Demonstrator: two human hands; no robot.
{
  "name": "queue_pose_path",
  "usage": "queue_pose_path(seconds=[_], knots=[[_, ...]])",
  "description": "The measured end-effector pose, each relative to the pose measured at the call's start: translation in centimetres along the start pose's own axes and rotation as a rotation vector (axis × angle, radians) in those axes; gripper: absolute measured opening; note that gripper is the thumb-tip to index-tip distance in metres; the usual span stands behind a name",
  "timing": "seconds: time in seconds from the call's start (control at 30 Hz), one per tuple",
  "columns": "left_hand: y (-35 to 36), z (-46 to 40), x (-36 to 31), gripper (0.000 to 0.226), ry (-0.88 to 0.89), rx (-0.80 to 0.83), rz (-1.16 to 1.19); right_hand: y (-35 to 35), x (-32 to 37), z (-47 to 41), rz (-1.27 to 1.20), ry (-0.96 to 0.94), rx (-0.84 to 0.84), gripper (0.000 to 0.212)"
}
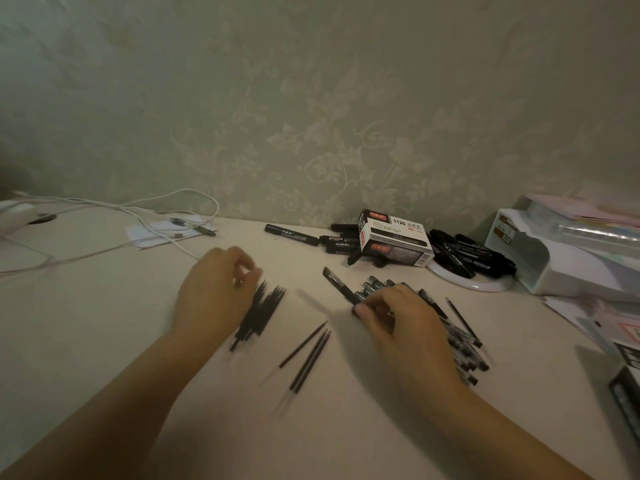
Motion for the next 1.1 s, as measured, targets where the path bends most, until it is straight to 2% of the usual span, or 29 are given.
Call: queue_pose_path(seconds=[0.07, 0.13, 0.2, 0.27, 0.37, 0.47, 0.53, 0.63, 0.73, 0.87, 0.93, 1.0, 1.1], knots=[[1.1, 1.4, -2.8, 0.011, -0.019, 0.115, 0.323, 0.3, 0.5, 0.1, -0.297, 0.110, 0.041, 0.007], [2.9, 3.3, -4.9, 0.016, -0.108, 0.315, 0.608, 0.6, 1.3, 0.4, -0.548, 0.163, 0.122, 0.008], [4.2, 5.0, -6.2, 0.019, -0.192, 0.443, 0.792, 0.7, 1.9, 0.6, -0.652, 0.096, 0.155, 0.011], [4.5, 5.5, -6.6, 0.023, -0.297, 0.455, 0.957, 0.6, 2.5, 0.7, -0.732, 0.019, 0.174, 0.015], [3.9, 4.9, -6.5, 0.029, -0.390, 0.354, 1.088, 0.5, 2.4, 0.8, -0.705, -0.069, 0.125, 0.021], [2.7, 3.7, -5.8, 0.028, -0.410, 0.268, 1.129, 0.6, 1.6, 0.7, -0.403, -0.218, 0.136, 0.026], [2.3, 3.1, -5.2, 0.028, -0.429, 0.316, 1.114, 1.1, 1.4, 0.9, -0.236, -0.399, 0.184, 0.025], [2.6, 3.2, -4.6, 0.028, -0.487, 0.504, 0.929, 2.0, 1.5, 1.2, -0.158, -0.538, 0.292, 0.024], [3.1, 4.0, -4.7, 0.029, -0.524, 0.643, 0.780, 2.2, 1.4, 1.2, -0.132, -0.572, 0.304, 0.028], [3.6, 4.2, -4.6, 0.028, -0.508, 0.621, 0.738, 2.1, 1.2, 1.0, -0.106, -0.577, 0.309, 0.030], [3.7, 4.2, -4.3, 0.025, -0.445, 0.614, 0.663, 2.2, 1.1, 0.8, -0.133, -0.511, 0.268, 0.024], [3.6, 4.2, -4.1, 0.022, -0.312, 0.623, 0.524, 2.1, 0.7, 0.5, -0.241, -0.341, 0.191, 0.019], [3.5, 4.3, -4.2, 0.018, 0.068, 0.642, 0.132, 2.2, 0.1, -0.1, -0.567, -0.048, 0.234, 0.016]])
Point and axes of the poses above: each hand's wrist, its own z-axis away from the middle knuckle, its own y-axis out of the palm, x = y × z, the point moved 2 cm from there along -z, towards the middle knuckle, and after that the axes turned 11 degrees about z, right-handed, at the moved point
